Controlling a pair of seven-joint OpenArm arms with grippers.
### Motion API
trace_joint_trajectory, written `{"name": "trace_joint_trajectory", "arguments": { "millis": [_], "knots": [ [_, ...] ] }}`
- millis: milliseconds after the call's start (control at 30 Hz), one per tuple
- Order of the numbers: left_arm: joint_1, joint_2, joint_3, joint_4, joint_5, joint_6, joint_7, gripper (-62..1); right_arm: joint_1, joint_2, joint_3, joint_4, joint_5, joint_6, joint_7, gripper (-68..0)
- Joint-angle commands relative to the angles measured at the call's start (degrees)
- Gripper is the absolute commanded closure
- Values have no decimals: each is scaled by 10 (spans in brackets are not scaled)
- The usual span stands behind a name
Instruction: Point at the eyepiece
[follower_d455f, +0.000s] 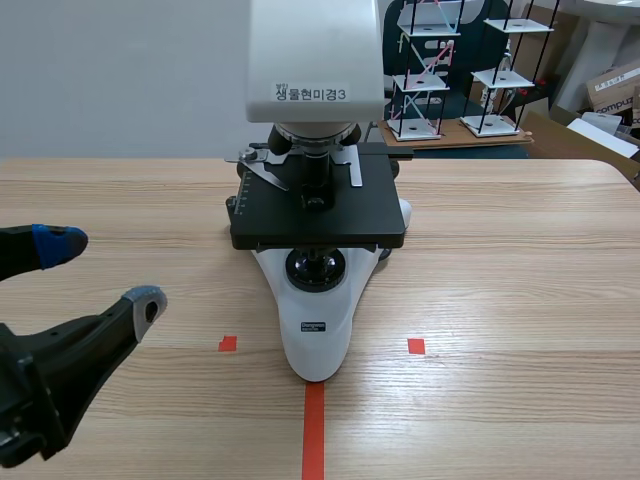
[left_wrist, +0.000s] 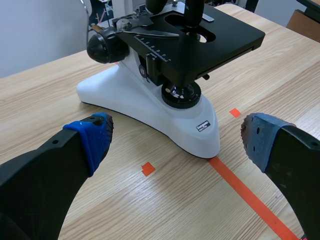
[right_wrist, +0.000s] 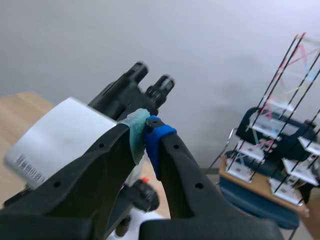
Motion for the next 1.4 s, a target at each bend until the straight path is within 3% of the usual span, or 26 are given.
{"name": "trace_joint_trajectory", "arguments": {
  "millis": [0, 133, 433, 733, 933, 1067, 1167, 1367],
  "knots": [
    [0, 2, -2, 9, -5, -1, -12, -540, 16, 8, 6, 3, 9, -2, 7, -6],
    [0, 2, -2, 9, -5, -1, -12, -540, 59, 15, -2, -22, 17, -2, -7, -6],
    [0, 2, -2, 9, -5, -1, -12, -540, 195, 32, -64, -167, 21, 0, -6, -6],
    [0, 2, -2, 9, -5, -1, -12, -540, 376, 36, -170, -322, 21, 16, 4, -6],
    [0, 2, -2, 9, -5, -1, -12, -540, 473, 16, -240, -410, 21, 18, 6, -6],
    [0, 2, -2, 9, -5, -1, -12, -540, 508, 0, -267, -456, 21, 19, 4, -6],
    [0, 2, -2, 9, -5, -1, -12, -540, 518, -12, -279, -482, 22, 36, 4, -6],
    [0, 2, -2, 9, -5, -1, -12, -540, 517, -23, -299, -490, 29, 35, -28, -6]
  ]
}}
